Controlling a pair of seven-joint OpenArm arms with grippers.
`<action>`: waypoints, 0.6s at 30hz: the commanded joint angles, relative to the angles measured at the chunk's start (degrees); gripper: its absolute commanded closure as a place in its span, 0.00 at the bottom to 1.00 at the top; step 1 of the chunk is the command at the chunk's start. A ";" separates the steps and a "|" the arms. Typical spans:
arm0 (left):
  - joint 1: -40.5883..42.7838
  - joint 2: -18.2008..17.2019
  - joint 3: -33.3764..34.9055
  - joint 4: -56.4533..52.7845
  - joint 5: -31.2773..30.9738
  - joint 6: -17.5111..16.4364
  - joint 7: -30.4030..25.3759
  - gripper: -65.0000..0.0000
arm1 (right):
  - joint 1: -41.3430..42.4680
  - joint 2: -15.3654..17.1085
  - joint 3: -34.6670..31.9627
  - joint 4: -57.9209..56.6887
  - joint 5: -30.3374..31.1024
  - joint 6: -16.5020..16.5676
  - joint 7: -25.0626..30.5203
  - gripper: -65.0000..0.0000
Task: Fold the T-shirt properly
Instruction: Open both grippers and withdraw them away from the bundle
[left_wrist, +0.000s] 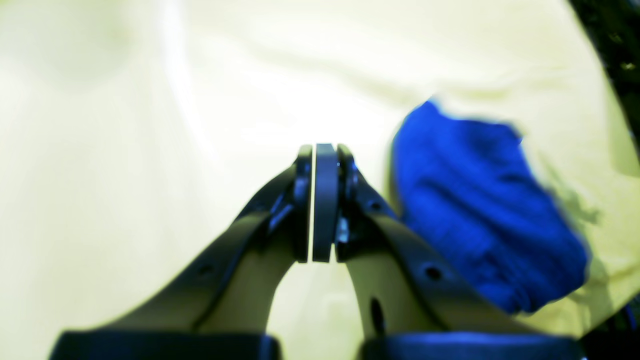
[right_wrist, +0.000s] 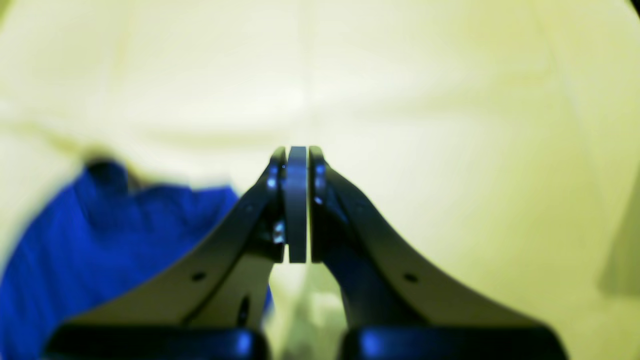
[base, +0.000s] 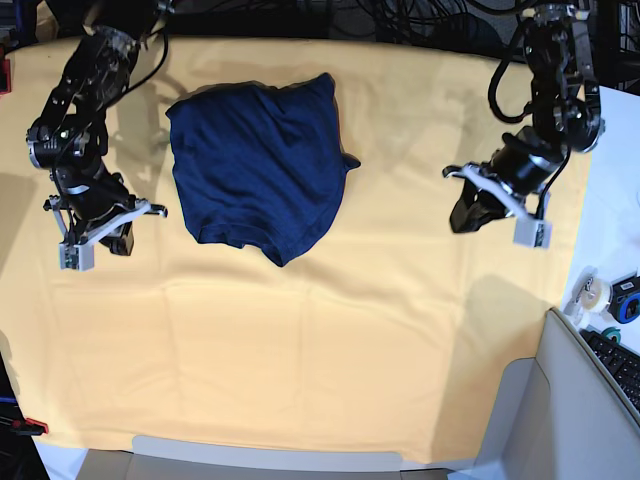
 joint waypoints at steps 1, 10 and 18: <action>1.65 -0.43 -2.41 1.09 -0.42 -0.49 -1.21 1.00 | -1.27 1.63 0.42 2.37 -0.08 -0.28 1.49 1.00; 19.23 1.41 -9.80 1.18 -0.59 -0.58 -1.30 1.00 | -18.59 3.56 0.51 4.31 -0.08 -0.28 1.66 1.00; 30.57 5.55 -14.45 1.88 -0.59 -0.58 -1.12 1.00 | -32.75 1.54 0.07 4.39 0.36 -0.28 1.40 1.00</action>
